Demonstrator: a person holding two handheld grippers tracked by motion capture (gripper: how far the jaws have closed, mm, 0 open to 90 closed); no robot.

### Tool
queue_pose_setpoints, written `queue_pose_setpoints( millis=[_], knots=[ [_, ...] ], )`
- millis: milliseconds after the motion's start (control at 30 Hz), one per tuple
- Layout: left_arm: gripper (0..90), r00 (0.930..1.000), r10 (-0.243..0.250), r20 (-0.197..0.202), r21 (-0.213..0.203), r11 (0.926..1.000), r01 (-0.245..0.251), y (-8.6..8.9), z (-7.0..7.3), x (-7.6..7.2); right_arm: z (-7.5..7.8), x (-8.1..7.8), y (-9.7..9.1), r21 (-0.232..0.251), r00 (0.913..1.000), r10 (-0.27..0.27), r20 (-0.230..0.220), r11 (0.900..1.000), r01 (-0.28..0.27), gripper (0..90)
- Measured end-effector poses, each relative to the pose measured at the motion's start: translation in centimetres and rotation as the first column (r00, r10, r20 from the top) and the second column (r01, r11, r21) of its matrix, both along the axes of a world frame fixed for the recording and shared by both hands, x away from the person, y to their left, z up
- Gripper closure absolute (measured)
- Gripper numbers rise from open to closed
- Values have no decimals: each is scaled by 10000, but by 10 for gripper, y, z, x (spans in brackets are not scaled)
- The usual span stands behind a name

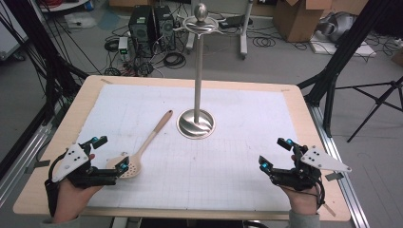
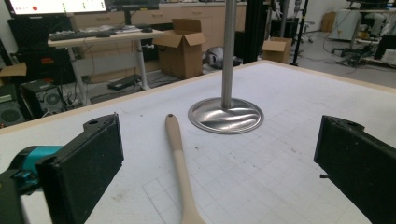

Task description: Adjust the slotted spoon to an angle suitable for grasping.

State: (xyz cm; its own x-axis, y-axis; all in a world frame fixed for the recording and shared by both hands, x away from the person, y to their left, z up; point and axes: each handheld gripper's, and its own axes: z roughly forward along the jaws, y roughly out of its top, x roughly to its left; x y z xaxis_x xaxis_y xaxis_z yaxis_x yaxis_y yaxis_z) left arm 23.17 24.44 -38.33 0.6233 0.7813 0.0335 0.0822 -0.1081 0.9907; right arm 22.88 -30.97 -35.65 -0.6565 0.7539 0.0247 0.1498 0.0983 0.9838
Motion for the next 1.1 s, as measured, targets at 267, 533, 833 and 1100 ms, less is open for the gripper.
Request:
queue_pose_setpoints(
  millis=[267,533,833,1100],
  knots=[
    [18,9996,-153,-256,372,9992,163,-1,0,9,0,-1,-1,107,10000,-3,-79,9999,4,106],
    [56,9965,-468,-692,261,9985,487,2,13,28,-2,5,7,-7,9997,235,-98,9997,-235,107],
    [104,9854,-858,-1473,731,9926,973,-6,16,46,-3,9,9,80,9992,328,-217,9994,-326,107],
    [265,9670,-1061,-2315,465,9917,1199,-6,9,71,-1,8,9,118,9991,410,-142,9991,-408,107]
  ],
)
